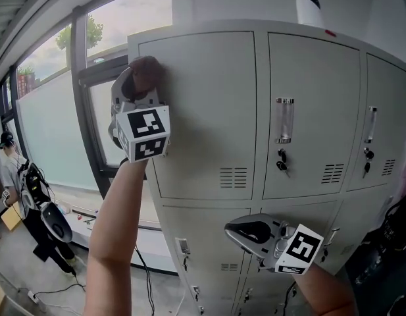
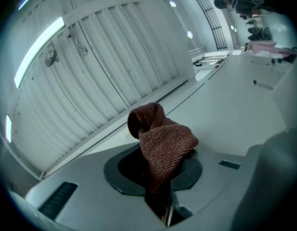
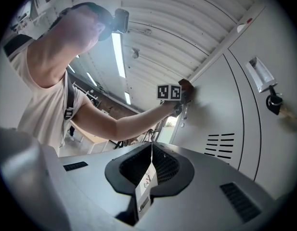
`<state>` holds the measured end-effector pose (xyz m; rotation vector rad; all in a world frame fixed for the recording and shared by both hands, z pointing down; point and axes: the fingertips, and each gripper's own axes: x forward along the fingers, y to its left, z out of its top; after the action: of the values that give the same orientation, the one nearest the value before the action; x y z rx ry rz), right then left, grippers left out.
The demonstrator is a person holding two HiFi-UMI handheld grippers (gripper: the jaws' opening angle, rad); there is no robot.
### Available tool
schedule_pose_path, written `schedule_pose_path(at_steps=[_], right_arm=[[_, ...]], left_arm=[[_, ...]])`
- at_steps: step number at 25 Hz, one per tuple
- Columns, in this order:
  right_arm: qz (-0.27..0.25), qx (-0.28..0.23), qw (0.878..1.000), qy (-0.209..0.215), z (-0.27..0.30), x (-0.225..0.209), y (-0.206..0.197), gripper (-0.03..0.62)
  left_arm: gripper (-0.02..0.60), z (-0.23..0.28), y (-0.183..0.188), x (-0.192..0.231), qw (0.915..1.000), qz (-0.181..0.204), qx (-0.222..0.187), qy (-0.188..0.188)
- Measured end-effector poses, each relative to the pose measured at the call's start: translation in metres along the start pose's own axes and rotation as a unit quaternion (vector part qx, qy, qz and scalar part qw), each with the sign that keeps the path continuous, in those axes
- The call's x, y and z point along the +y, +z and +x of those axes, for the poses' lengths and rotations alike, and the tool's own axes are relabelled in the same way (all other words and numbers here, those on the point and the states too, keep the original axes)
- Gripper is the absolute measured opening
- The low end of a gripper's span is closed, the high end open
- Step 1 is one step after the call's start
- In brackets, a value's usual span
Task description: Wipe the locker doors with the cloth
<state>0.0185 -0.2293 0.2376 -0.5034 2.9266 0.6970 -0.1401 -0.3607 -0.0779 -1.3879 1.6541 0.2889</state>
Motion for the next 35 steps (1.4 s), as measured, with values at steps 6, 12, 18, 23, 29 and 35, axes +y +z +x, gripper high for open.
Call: schedule_pose_path(at_steps=[6,12,18,23,29,35], right_arm=[[-0.011,0.017,1.000,-0.010,-0.013,0.001,-0.007,0.018],[-0.006,0.020,0.999,-0.035,-0.032,-0.007,-0.010,0.018],[-0.006,0.025,0.999,-0.046,-0.044,-0.012,-0.011,0.018],[-0.005,0.025,0.999,-0.042,-0.042,-0.012,-0.012,0.018],[-0.007,0.022,0.999,-0.029,-0.032,-0.009,-0.010,0.018],[-0.004,0.020,1.000,-0.009,-0.009,0.000,-0.012,0.018]], left_arm=[[0.072,0.005,0.069,-0.084,0.9949,-0.019,-0.040,-0.091],[0.072,-0.010,0.123,-0.180,0.9795,0.058,-0.104,-0.163],[0.072,0.001,0.145,-0.199,0.9724,0.088,-0.121,-0.179],[0.072,0.027,0.156,-0.179,0.9739,0.083,-0.105,-0.183],[0.072,0.043,0.114,-0.099,0.9901,0.027,-0.069,-0.119],[0.072,0.058,0.056,0.000,0.9979,-0.020,-0.023,-0.057]])
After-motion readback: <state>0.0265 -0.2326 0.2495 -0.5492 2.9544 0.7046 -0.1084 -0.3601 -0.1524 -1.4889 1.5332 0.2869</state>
